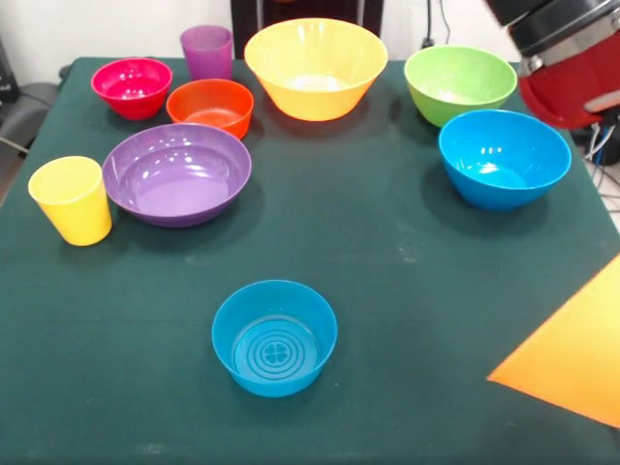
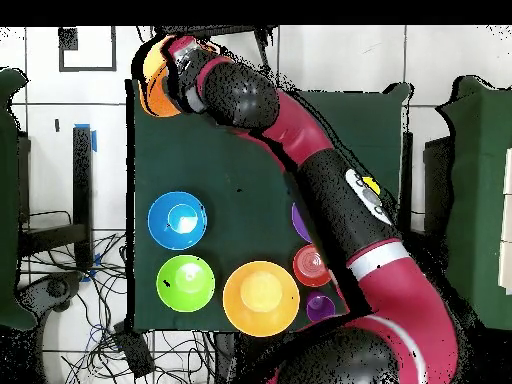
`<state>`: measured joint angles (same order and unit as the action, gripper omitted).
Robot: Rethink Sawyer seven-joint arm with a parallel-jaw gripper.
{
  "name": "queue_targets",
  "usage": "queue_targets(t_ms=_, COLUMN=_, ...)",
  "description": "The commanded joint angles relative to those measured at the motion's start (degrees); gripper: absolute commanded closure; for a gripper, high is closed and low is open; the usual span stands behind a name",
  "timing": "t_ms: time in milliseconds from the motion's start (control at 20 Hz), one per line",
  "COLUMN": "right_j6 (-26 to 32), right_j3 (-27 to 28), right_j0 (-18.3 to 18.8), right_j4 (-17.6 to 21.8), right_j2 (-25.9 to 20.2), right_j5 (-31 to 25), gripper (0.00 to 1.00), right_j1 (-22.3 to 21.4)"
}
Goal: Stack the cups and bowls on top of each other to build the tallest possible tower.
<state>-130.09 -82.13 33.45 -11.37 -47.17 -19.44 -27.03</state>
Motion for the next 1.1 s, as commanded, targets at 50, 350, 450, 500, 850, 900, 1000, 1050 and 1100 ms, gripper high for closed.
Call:
queue_targets(t_ms=50, right_j6=16.30, right_j3=-5.62, right_j0=5.16, right_j4=9.03, right_j2=-16.22, right_j5=1.41, gripper=1.00, right_j1=8.60)
queue_targets(t_ms=350, right_j6=22.13, right_j3=-4.66, right_j0=10.28, right_j4=17.35, right_j2=-24.52, right_j5=0.67, gripper=1.00, right_j1=17.87)
queue_targets(t_ms=450, right_j6=22.57, right_j3=-4.68, right_j0=11.33, right_j4=19.79, right_j2=-25.79, right_j5=0.68, gripper=1.00, right_j1=19.88)
queue_targets(t_ms=500, right_j6=23.46, right_j3=-4.20, right_j0=11.73, right_j4=21.25, right_j2=-26.67, right_j5=0.58, gripper=1.00, right_j1=20.82)
queue_targets(t_ms=850, right_j6=25.24, right_j3=-2.35, right_j0=13.44, right_j4=25.38, right_j2=-30.69, right_j5=-2.06, gripper=1.00, right_j1=26.95)
queue_targets(t_ms=900, right_j6=25.18, right_j3=-2.48, right_j0=13.61, right_j4=25.43, right_j2=-31.17, right_j5=-2.53, gripper=1.00, right_j1=27.75)
queue_targets(t_ms=1000, right_j6=25.03, right_j3=-2.92, right_j0=14.15, right_j4=25.94, right_j2=-31.56, right_j5=-2.85, gripper=1.00, right_j1=29.34)
queue_targets(t_ms=1050, right_j6=24.93, right_j3=-3.22, right_j0=14.46, right_j4=26.01, right_j2=-31.78, right_j5=-3.16, gripper=1.00, right_j1=30.16)
queue_targets(t_ms=1100, right_j6=24.79, right_j3=-3.61, right_j0=14.72, right_j4=26.61, right_j2=-32.05, right_j5=-2.73, gripper=1.00, right_j1=30.17)
